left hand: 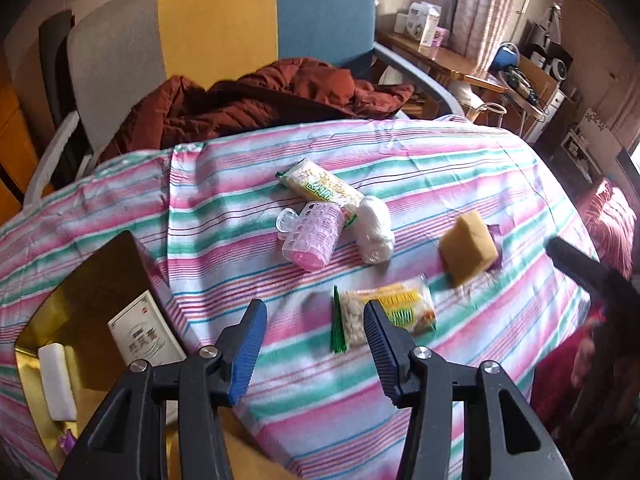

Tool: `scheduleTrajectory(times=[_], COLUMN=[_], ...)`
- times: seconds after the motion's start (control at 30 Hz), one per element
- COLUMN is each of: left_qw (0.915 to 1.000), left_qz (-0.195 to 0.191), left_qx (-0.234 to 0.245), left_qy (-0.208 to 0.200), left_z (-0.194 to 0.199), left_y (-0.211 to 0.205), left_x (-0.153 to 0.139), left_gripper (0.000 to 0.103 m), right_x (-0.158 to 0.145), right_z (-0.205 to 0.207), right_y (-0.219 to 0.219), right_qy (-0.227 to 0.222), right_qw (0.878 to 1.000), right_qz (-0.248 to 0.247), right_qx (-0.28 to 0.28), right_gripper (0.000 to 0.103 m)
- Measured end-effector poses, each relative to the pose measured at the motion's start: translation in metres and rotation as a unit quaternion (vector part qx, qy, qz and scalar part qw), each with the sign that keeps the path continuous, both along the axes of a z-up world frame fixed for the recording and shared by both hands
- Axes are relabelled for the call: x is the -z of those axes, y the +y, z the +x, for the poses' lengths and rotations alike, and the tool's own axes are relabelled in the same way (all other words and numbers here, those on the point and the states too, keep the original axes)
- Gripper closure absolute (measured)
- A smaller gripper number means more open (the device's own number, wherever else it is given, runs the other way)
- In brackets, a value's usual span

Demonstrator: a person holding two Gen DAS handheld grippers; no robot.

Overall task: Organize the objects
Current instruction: 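Grasp the pink plastic hair roller with the left tool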

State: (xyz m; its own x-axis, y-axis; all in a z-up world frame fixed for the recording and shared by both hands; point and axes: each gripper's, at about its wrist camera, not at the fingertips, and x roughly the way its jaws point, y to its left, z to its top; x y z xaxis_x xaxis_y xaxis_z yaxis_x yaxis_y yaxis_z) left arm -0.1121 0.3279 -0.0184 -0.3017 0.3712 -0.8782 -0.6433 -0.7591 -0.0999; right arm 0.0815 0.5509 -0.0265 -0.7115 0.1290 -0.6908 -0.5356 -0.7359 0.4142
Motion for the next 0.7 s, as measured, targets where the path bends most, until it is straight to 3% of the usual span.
scheduleTrajectory(times=[0.13,0.17,0.23,0.4,0.53,0.7], left_qw=[0.9996,0.9995,0.9992,0.9971,0.9934,0.9927], left_qz=[-0.018,-0.026,-0.033,-0.067,-0.101,-0.106], left_qx=[-0.008,-0.004,0.0,0.031,0.053,0.052], left_qy=[-0.019,-0.019,-0.023,-0.02,-0.011,-0.026], left_z=[-0.025,-0.029,-0.036,-0.051,-0.059,-0.077], left_y=[0.02,0.027,0.037,0.063,0.076,0.083], left_x=[0.016,0.022,0.029,0.05,0.063,0.08], left_gripper=[0.051,0.049,0.034,0.026,0.026,0.028], right_x=[-0.001,-0.001,0.0,0.002,0.004,0.006], right_z=[0.0,-0.001,-0.001,-0.005,-0.007,-0.009], right_y=[-0.002,-0.003,-0.003,-0.005,-0.006,-0.007], right_qy=[0.005,0.006,0.006,0.001,-0.004,-0.011], right_qw=[1.0,1.0,1.0,1.0,0.999,0.999], right_qz=[-0.004,-0.006,-0.009,-0.013,-0.012,-0.008], right_qx=[-0.011,-0.013,-0.016,-0.028,-0.033,-0.033], right_gripper=[0.0,0.0,0.0,0.0,0.0,0.0])
